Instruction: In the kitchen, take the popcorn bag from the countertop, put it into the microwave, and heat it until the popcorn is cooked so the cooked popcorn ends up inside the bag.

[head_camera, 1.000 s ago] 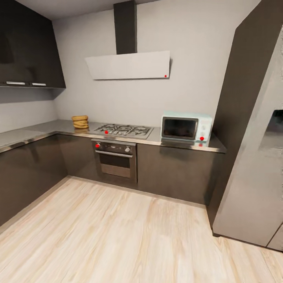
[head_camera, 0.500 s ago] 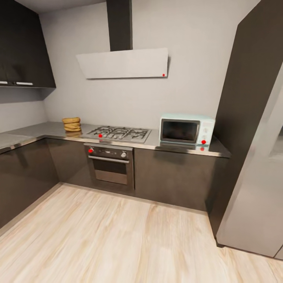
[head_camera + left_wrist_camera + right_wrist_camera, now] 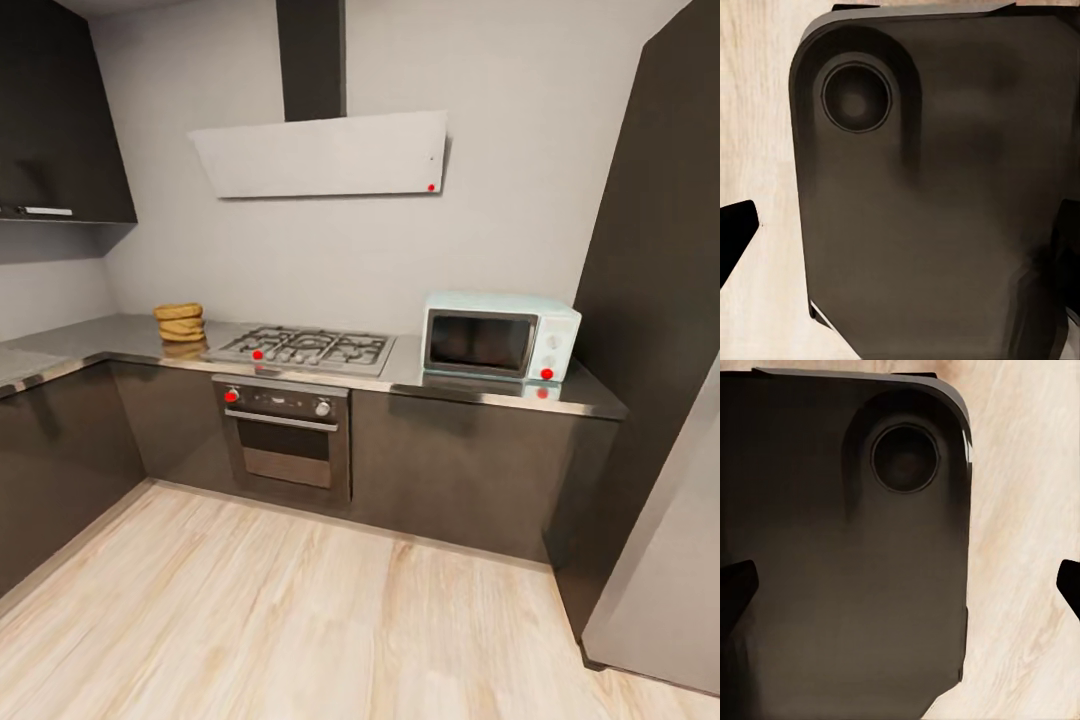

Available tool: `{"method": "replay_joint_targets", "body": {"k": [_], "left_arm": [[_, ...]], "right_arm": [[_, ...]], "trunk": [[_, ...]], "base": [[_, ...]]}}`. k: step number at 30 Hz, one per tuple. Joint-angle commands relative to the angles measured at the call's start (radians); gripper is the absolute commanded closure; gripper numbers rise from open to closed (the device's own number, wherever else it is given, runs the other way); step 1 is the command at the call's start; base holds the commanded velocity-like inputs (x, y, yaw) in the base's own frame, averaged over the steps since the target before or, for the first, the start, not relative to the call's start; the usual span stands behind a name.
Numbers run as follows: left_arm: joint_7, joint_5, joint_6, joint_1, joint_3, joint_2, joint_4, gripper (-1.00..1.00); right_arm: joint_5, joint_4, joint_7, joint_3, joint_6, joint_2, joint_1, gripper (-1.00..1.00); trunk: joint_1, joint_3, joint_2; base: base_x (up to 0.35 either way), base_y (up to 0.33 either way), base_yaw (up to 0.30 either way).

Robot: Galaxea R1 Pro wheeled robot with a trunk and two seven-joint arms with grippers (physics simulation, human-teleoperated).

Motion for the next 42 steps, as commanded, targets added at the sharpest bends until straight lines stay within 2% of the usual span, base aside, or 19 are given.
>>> {"method": "replay_joint_targets", "body": {"k": [1,16,38,42], "left_arm": [[0.0,0.001,-0.002,0.0,0.0,0.0,0.0,-1.0],[0.0,0.001,-0.009,0.0,0.003,0.0,0.0,-1.0],[0.0,-0.001,-0.011,0.0,0.003,0.0,0.0,-1.0],[0.0,-0.001,-0.011,0.0,0.003,0.001,0.0,-1.0]], "right_arm": [[-0.001,0.001,-0.001,-0.001,-0.005,0.0,0.0,-1.0],[-0.01,0.001,-0.001,-0.002,-0.005,0.0,0.0,-1.0],[-0.007,0.001,-0.001,-0.003,-0.015,0.001,0.0,-1.0],[0.001,0.001,0.001,0.004,-0.007,0.003,0.0,-1.0]], "trunk": [[0.001,-0.001,0.0],[0.001,-0.001,0.0],[0.001,-0.001,0.0],[0.001,-0.001,0.0]], "base": [[0.322,0.137,0.0],[0.322,0.137,-0.19],[0.322,0.005,-0.237],[0.322,0.0,-0.06]]}}
